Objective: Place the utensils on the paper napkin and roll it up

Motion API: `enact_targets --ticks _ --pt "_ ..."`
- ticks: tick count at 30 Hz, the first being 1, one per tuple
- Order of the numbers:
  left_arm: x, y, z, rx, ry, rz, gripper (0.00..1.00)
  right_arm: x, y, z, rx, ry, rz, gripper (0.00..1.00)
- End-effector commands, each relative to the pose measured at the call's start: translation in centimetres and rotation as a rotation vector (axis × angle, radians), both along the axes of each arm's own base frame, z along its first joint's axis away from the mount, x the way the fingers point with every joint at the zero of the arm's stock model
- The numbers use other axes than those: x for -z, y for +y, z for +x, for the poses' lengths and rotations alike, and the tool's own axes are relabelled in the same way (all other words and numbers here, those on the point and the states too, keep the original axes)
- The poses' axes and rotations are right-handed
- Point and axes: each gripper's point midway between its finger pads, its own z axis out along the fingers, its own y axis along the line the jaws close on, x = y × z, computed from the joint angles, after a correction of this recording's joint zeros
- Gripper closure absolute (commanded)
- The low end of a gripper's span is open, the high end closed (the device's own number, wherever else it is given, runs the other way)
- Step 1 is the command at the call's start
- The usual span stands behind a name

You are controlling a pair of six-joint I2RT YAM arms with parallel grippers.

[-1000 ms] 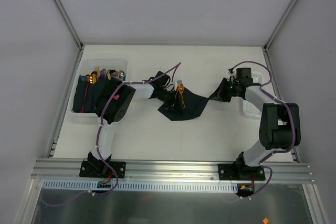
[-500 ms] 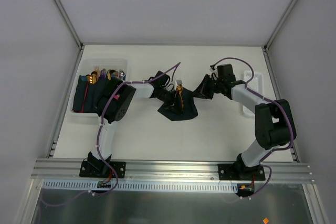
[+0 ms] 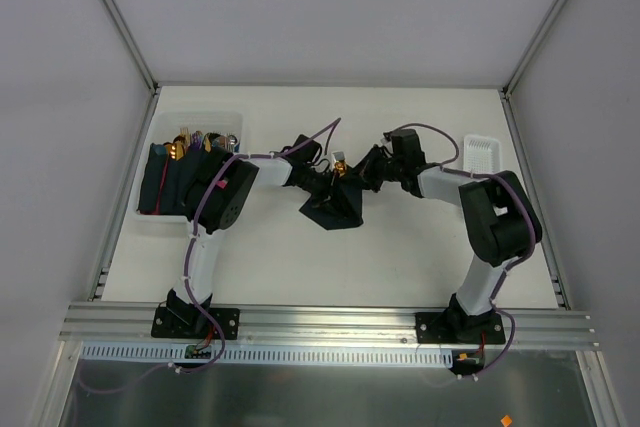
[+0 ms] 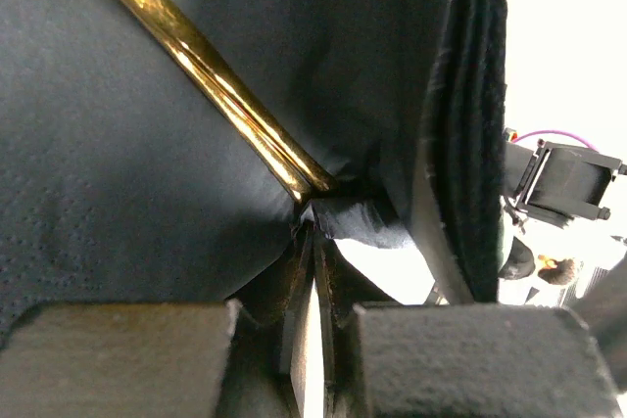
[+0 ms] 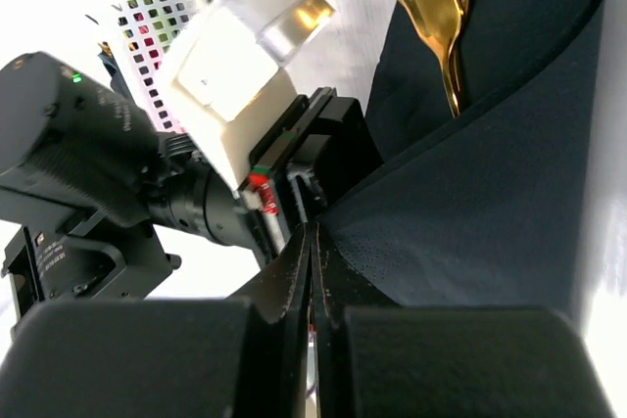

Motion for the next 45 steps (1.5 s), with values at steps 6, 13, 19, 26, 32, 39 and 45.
enact_targets --ticks 6,13,19,26,32,39,45 --pt "2.0 1.7 0.9 -0.065 -0.01 0.092 0.98 0.0 1.3 -0.3 0.012 0.025 0.107 1.0" --pt "-0.5 2.1 0.7 -0.07 -0.046 0.062 0.97 1.4 0.8 -0.9 0.014 0.042 0.081 1.0" --pt "-1.9 2.4 -0.2 -0.059 -0.046 0.04 0.96 2.6 0.4 -1.0 0.022 0.061 0.063 1.0" --pt "-1.2 3.1 -1.5 -0.036 -0.02 0.056 0.94 2.3 0.1 -0.5 0.027 0.05 0.068 1.0" --pt "-0.9 3.2 -1.4 -0.037 -0.014 0.062 0.93 0.9 0.3 -0.2 0.022 0.025 0.089 1.0" --pt "0.2 3.0 -0.7 -0.052 0.001 0.085 0.94 -1.0 0.4 -0.5 0.024 -0.006 0.109 1.0" --pt "0.5 2.9 -0.6 -0.053 0.005 0.088 0.94 1.9 -3.6 -2.1 0.075 0.035 -0.07 0.77"
